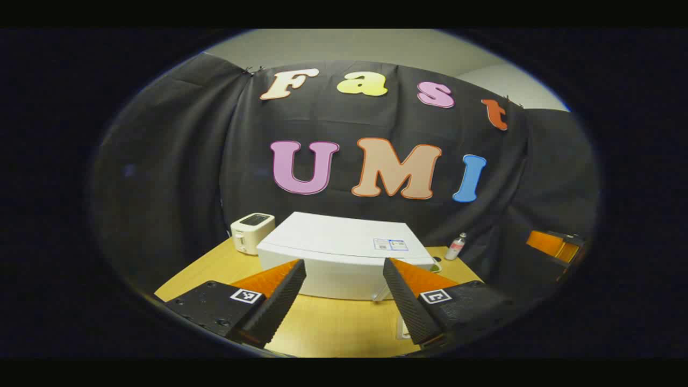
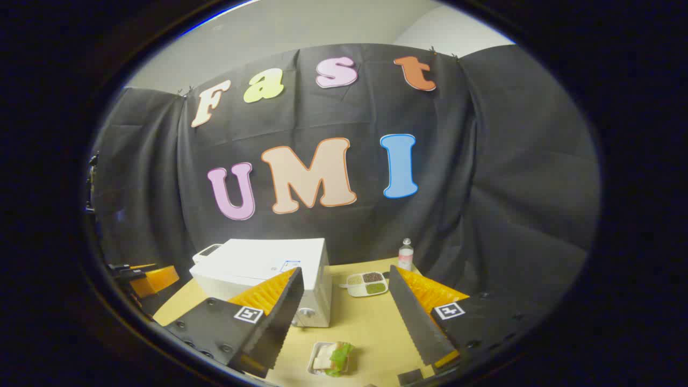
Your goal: Open the microwave oven with the left hand, put the food in, and close the microwave oven.
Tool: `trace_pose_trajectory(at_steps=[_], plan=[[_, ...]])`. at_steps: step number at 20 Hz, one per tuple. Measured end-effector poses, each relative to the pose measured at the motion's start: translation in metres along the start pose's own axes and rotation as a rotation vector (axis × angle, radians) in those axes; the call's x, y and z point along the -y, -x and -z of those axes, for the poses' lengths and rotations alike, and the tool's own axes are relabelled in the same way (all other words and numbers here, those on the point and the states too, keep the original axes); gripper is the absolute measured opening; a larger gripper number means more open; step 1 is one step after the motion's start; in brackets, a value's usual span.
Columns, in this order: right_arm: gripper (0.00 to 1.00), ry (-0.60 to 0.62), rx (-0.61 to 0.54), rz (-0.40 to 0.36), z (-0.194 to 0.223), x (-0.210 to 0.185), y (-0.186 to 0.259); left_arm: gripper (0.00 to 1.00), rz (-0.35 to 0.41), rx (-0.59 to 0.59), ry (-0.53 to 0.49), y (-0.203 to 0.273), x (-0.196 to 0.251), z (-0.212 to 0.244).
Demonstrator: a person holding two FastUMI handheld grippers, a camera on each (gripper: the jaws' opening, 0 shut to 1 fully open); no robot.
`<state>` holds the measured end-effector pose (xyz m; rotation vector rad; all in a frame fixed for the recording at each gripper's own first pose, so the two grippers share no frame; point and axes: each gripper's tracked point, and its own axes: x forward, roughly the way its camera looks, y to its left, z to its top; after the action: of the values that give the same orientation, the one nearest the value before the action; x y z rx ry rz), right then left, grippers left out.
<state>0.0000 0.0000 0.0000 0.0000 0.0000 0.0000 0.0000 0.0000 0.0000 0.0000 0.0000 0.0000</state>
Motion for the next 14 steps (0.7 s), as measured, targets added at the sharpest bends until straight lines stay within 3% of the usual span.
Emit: trace_pose_trajectory(at_steps=[2, 3, 4, 5, 8, 9, 10, 13, 14], plan=[[0.92, -0.005, -0.007, 0.009, 0.001, 0.004, -0.002, 0.91, 0.003, 0.005, 0.005, 0.000, 0.001, -0.002], [0.92, -0.008, -0.004, 0.008, 0.000, 0.005, -0.002, 0.87, -0.002, 0.008, -0.001, 0.000, 0.000, -0.003], [0.99, -0.010, -0.003, 0.006, -0.001, 0.005, -0.002, 0.91, -0.008, 0.008, -0.007, 0.001, -0.001, -0.003], [0.92, -0.009, -0.003, 0.004, -0.001, 0.006, -0.002, 0.91, -0.015, 0.007, -0.009, 0.001, -0.002, -0.002], [0.92, -0.007, -0.014, -0.006, 0.002, 0.007, -0.003, 0.91, -0.024, -0.002, 0.003, 0.004, -0.002, 0.002], [0.92, -0.008, -0.018, -0.012, 0.003, 0.006, -0.003, 0.87, -0.027, -0.004, 0.006, 0.005, -0.002, 0.003], [0.92, -0.007, -0.022, -0.018, 0.005, 0.006, -0.003, 0.91, -0.033, -0.006, 0.007, 0.005, -0.003, 0.004], [0.92, 0.002, -0.037, -0.034, 0.009, 0.005, -0.001, 0.87, -0.044, -0.018, 0.006, 0.007, -0.004, 0.007], [0.92, 0.006, -0.041, -0.037, 0.011, 0.005, -0.001, 0.91, -0.044, -0.025, 0.006, 0.008, -0.004, 0.010]])
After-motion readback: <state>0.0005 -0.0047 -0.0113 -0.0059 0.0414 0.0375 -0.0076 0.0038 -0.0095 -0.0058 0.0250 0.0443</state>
